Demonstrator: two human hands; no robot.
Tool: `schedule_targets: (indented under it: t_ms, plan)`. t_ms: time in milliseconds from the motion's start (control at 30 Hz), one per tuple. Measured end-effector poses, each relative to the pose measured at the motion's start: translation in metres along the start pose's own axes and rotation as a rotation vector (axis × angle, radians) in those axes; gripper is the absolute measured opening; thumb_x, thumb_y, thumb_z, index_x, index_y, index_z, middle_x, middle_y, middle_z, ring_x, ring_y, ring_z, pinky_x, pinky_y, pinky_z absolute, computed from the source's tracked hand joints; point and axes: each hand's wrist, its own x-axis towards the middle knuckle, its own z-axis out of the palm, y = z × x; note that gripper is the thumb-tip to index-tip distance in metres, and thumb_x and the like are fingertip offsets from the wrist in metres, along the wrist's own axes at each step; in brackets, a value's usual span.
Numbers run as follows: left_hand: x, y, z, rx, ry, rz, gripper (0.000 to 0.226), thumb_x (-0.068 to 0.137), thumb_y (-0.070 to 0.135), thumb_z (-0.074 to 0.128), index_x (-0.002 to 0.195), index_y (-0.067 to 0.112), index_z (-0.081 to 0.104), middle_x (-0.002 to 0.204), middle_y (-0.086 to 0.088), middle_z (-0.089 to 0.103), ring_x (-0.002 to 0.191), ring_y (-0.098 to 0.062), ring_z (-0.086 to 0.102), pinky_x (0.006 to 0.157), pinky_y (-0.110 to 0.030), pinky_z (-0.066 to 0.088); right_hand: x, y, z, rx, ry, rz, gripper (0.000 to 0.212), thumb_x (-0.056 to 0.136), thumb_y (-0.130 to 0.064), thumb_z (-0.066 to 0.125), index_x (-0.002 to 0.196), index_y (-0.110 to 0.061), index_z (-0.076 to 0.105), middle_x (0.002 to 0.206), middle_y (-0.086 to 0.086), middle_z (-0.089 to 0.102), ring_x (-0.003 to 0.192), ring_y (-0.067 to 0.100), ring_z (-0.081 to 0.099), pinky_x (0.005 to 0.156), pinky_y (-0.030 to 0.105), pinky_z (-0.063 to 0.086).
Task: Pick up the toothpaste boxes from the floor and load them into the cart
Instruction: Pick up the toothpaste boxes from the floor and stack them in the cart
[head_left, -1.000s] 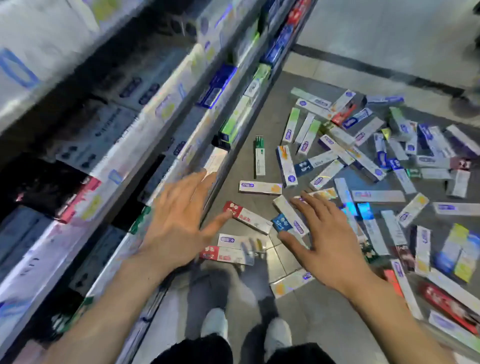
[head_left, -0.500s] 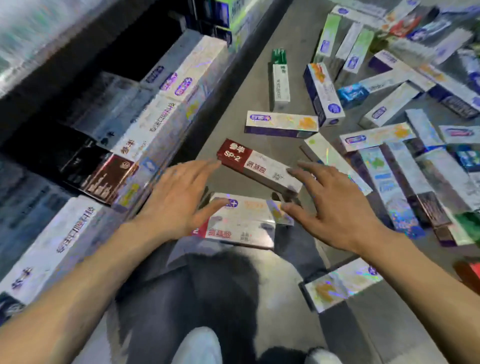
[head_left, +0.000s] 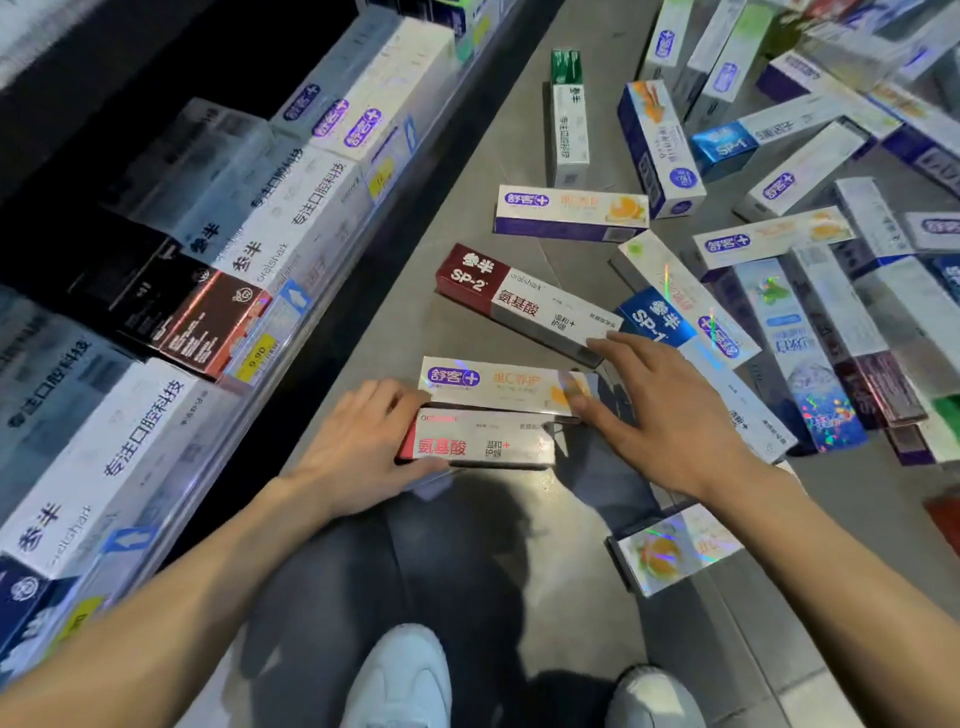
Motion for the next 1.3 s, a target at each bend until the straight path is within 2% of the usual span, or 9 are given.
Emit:
schedule_targets:
  t_ms: [233,400,533,667,767,900,1067,1167,1300]
  plan:
    - [-0.033,0.017,0.023,-0.008,0.002,-0.079,0.062,0.076,0.081,0.049,0.11,0.029,0.056,0.095,0.003,0.052,0.088,-0.02,0.055,0.064,-0.033,0.047,0.001,-0.014,0.017,0.024,-0.077,0.009,0.076,0.087,-0.069,0.032,0.141,-0.019,0.052,0.142,0.005,0.055,0.129,0.03,0.051,0.107,0.042,0.04]
    - [-0.055,0.025,0.023,-0.117,-0.07,-0.135,0.056,0.074,0.075,0.058,0.113,0.036,0.044,0.105,0.009,0.059,0.096,-0.018,0.06,0.071,-0.029,0.043,0.015,-0.015,0.024,0.039,-0.117,0.004,0.07,0.09,-0.064,0.037,0.143,-0.019,0.049,0.142,0.007,0.054,0.129,0.029,0.051,0.105,0.044,0.044]
    - [-0.074,0.026,0.013,-0.258,-0.127,-0.309,0.054,0.073,0.069,0.064,0.112,0.036,0.045,0.11,0.014,0.062,0.099,-0.014,0.062,0.078,-0.03,0.047,0.024,-0.014,0.034,0.04,-0.123,-0.011,0.059,0.096,-0.054,0.049,0.142,-0.017,0.049,0.141,0.009,0.055,0.127,0.03,0.052,0.105,0.044,0.044]
    - [-0.082,0.03,0.005,-0.443,-0.065,-0.541,0.048,0.076,0.056,0.077,0.091,0.03,0.039,0.084,0.016,0.061,0.073,-0.005,0.057,0.059,-0.02,0.041,0.038,-0.025,0.049,-0.035,-0.192,-0.056,0.058,0.096,-0.053,0.054,0.142,-0.018,0.046,0.138,0.009,0.055,0.123,0.031,0.053,0.101,0.044,0.046]
    - [-0.082,0.036,0.004,-0.62,0.034,-0.698,0.05,0.077,0.046,0.081,0.087,0.027,0.036,0.082,0.013,0.065,0.072,-0.002,0.059,0.052,-0.015,0.039,0.05,-0.034,0.059,-0.148,-0.284,-0.046,0.071,0.089,-0.062,0.06,0.144,-0.023,0.039,0.139,0.009,0.054,0.123,0.033,0.052,0.101,0.046,0.046]
    - [-0.076,0.039,-0.002,-0.909,0.138,-0.738,0.055,0.069,0.048,0.084,0.103,0.036,0.043,0.1,0.016,0.068,0.088,0.001,0.065,0.071,-0.018,0.047,0.053,-0.041,0.062,-0.179,-0.326,0.031,0.071,0.085,-0.062,0.064,0.137,-0.019,0.043,0.13,0.012,0.054,0.119,0.032,0.053,0.093,0.042,0.047]
    - [-0.058,0.044,-0.004,-1.146,0.184,-0.742,0.066,0.068,0.045,0.089,0.115,0.033,0.044,0.112,0.01,0.067,0.093,-0.001,0.068,0.08,-0.024,0.052,0.039,-0.048,0.07,0.179,-0.262,0.242,0.061,0.08,-0.055,0.072,0.109,-0.012,0.041,0.109,0.012,0.062,0.1,0.036,0.06,0.073,0.039,0.046]
    - [-0.042,0.055,-0.012,-1.174,0.158,-0.719,0.062,0.082,0.037,0.082,0.128,0.03,0.041,0.117,0.01,0.065,0.094,-0.008,0.069,0.071,-0.019,0.053,0.031,-0.055,0.061,0.555,-0.149,0.34,0.055,0.081,-0.043,0.078,0.104,-0.014,0.037,0.092,-0.004,0.057,0.089,0.025,0.061,0.062,0.035,0.042]
    - [-0.013,0.075,-0.036,-1.317,0.347,-0.696,0.063,0.076,0.05,0.08,0.128,0.036,0.046,0.12,0.006,0.067,0.097,-0.012,0.071,0.077,-0.025,0.057,0.032,-0.071,0.038,1.014,0.0,0.426,0.056,0.077,-0.039,0.084,0.106,-0.024,0.038,0.105,-0.006,0.063,0.096,0.018,0.069,0.085,0.044,0.057]
